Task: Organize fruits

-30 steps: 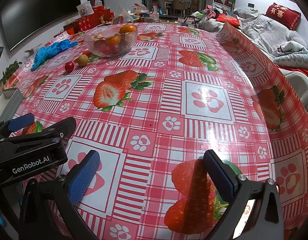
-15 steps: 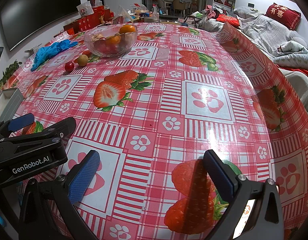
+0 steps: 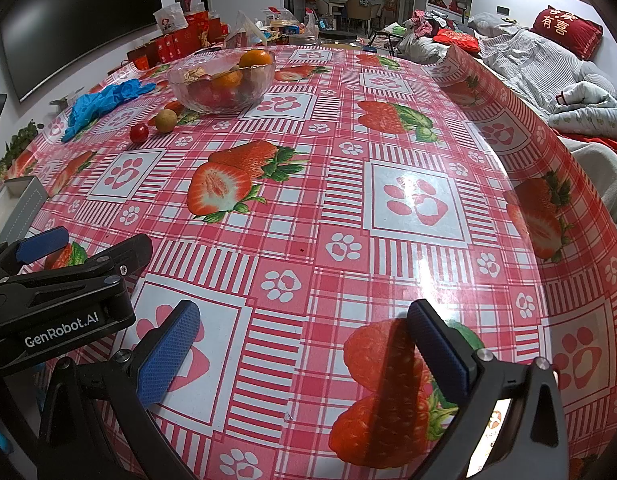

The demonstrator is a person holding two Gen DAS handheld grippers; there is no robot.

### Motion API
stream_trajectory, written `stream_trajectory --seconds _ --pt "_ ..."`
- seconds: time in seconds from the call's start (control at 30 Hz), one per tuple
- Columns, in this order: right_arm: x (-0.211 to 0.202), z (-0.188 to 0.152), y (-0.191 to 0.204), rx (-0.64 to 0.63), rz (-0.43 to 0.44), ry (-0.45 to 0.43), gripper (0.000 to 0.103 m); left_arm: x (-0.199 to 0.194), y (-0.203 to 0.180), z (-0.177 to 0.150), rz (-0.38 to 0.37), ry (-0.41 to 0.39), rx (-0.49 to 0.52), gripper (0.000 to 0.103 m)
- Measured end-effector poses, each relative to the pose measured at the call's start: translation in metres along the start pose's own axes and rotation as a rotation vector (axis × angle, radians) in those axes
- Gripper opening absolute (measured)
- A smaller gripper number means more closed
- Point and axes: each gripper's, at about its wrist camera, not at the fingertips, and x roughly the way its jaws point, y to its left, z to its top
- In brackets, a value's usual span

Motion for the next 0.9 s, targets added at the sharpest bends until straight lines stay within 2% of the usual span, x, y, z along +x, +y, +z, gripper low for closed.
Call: stream_trajectory --seconds 0.9 --pt "0.0000 0.0002 0.0001 0.000 0.000 0.000 0.103 -0.0005 0.0011 -0.0004 0.000 0.000 0.000 0.103"
